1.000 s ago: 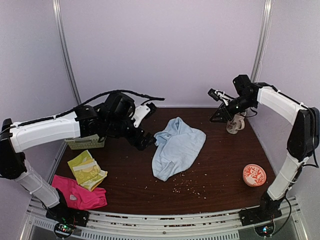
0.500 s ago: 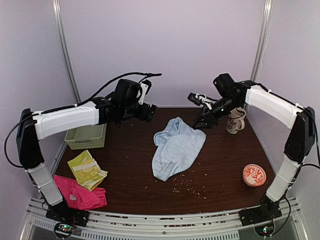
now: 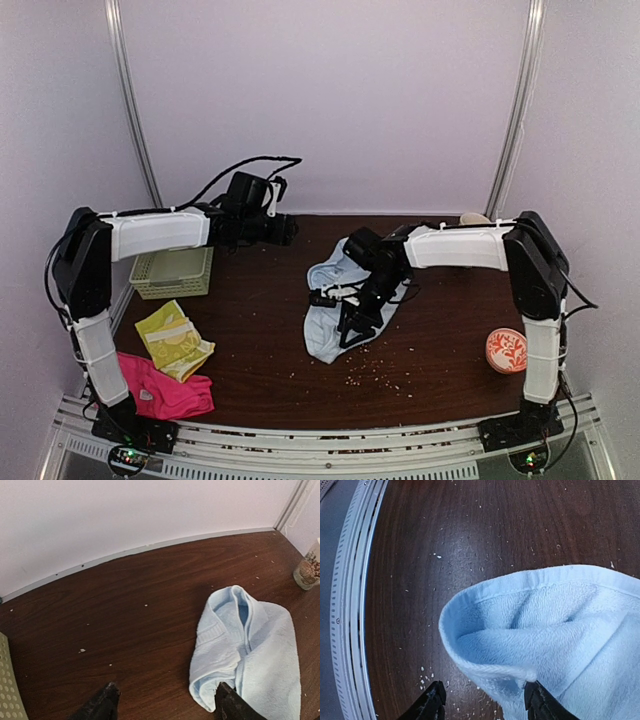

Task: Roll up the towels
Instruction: Pick up the towel from the center of the board.

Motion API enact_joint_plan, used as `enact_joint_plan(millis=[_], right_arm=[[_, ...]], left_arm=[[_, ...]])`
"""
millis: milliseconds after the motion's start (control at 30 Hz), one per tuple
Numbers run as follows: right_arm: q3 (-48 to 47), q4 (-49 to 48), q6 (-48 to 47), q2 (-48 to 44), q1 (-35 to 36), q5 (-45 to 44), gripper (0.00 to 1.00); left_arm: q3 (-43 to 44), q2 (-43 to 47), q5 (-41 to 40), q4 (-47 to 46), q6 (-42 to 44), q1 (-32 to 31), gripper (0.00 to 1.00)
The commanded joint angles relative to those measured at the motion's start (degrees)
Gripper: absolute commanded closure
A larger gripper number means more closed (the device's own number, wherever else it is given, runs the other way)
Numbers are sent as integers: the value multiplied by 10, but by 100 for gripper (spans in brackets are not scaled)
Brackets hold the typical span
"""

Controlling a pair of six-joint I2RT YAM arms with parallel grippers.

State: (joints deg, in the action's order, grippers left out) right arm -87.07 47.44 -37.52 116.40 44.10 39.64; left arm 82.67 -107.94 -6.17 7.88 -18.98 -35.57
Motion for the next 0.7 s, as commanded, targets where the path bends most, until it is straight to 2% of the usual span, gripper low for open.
enact_joint_plan(millis=[0,33,133,233,333,433,500,533,667], right_arm=[[-28,-61,25,15,15,-37,45],[-33,-61,28,19,17,-39,46],[-42,-47,25,20,20,-36,61],[-38,-25,24,4,20,-40,67],[-35,2,22,-26,18,-40,67],[-28,-1,33,-55,18,-44,58],[-23,-24,47,-61,19,-44,41],[-19,-34,51,-59,19,-43,37],[-42,-37,60,-15,21,-44,35]], left_arm=[[11,-27,70,3,18,1,33],[13,-35,83,8,26,4,32],[42,-70,148,16,67,8,31],[99,-122,184,42,93,9,31],[149,-169,228,46,111,9,31],[189,-201,240,44,112,8,31],[204,-221,258,38,114,8,30],[215,-233,268,38,114,8,30],[265,-285,303,52,101,8,30]])
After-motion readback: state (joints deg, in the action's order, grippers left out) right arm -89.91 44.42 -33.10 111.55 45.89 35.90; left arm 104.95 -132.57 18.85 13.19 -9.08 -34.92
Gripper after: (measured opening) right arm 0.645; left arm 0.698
